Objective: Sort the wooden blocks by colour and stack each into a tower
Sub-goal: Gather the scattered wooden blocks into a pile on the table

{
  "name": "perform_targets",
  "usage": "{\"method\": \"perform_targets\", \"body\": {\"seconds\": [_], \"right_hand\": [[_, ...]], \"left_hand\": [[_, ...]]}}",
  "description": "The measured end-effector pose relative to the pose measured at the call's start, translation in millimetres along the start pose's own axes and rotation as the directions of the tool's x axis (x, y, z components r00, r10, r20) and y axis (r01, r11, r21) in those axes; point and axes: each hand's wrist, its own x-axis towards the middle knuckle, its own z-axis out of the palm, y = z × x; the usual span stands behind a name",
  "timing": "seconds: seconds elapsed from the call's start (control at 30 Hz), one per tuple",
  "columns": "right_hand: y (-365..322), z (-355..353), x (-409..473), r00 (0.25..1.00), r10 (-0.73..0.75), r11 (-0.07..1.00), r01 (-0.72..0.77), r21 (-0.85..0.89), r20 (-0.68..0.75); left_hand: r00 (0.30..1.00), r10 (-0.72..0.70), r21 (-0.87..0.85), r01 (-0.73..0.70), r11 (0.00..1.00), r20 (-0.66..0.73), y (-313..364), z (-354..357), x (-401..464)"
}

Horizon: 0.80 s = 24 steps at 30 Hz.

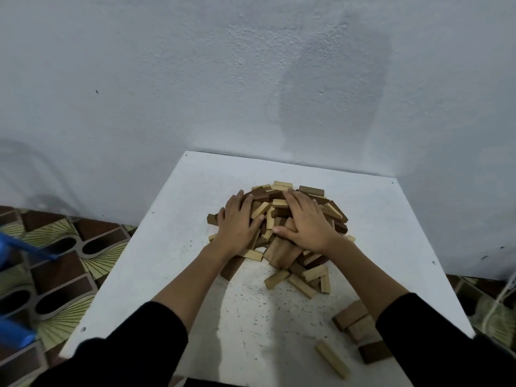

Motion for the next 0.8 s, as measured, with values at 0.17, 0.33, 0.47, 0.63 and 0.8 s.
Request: {"method": "perform_targets", "body": {"seconds": [0.17,0.33,0.47,0.63,0.8], "right_hand": [[3,5,-4,1.000,-0.004,1.000,0.003,-0.031,-0.030],[9,14,-9,0.995,0.002,0.997,-0.009,-0.077,-0.100],[10,15,-15,0.994,0.013,0.998,-0.019,-0.053,-0.111],[11,7,-24,0.990,-0.012,0.998,0.020,0.057,-0.138],[22,-18,-52,0.950,0.028,0.960,0.061,0.272,-0.311]], "left_hand": [[0.999,-0.002,-0.022,0.001,1.000,-0.040,3,-3,-2],[0.997,0.020,-0.066,-0.026,0.997,-0.077,2,-1,-4],[0.994,0.026,-0.076,-0.035,0.997,-0.110,-1,2,-6],[0.984,0.045,-0.058,-0.056,0.997,-0.173,4,-1,-6],[0.927,0.240,-0.132,-0.287,0.949,-0.287,34,-9,-16]]}}
